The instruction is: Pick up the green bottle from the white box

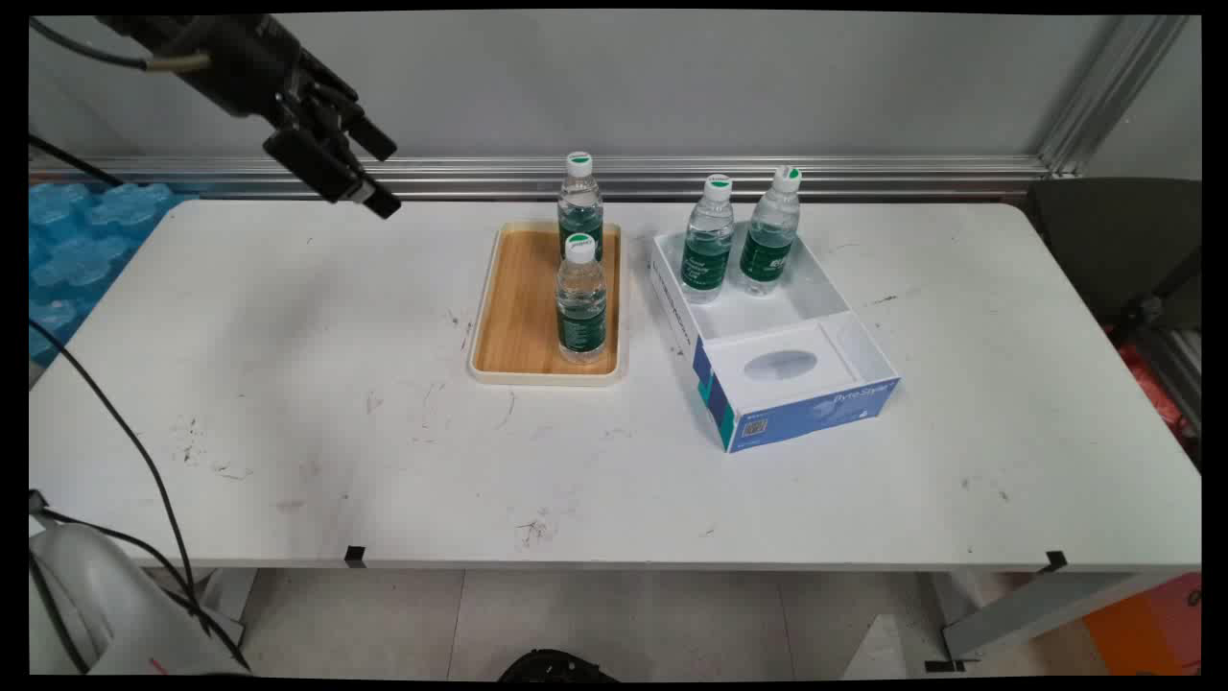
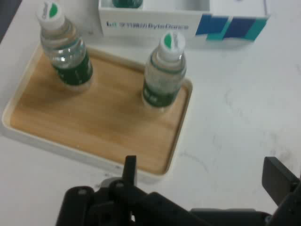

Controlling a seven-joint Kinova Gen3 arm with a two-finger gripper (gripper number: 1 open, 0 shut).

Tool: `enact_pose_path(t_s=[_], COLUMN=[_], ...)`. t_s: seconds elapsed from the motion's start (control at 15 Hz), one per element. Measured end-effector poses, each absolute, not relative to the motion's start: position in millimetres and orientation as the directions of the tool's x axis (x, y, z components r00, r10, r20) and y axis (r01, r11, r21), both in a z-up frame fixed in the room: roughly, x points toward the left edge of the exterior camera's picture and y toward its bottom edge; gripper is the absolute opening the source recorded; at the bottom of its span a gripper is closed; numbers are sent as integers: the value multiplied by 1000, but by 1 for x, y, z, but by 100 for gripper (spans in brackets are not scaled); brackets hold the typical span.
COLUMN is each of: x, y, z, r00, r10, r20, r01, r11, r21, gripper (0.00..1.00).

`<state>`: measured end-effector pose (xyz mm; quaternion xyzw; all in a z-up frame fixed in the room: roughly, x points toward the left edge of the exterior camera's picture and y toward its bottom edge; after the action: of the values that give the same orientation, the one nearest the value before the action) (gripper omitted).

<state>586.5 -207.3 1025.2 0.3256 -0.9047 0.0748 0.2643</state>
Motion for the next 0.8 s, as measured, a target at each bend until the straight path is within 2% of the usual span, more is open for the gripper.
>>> enact_pose_path(t_s=[0.4,0.8], x=[548,499], y=[-223,-263], z=[1033,1016], r00=[-562,-523], r10=[-604,-618], r20=[565,587], r01=[-707,-754], r11=[705,656], r21=[50,19], gripper=[100,100])
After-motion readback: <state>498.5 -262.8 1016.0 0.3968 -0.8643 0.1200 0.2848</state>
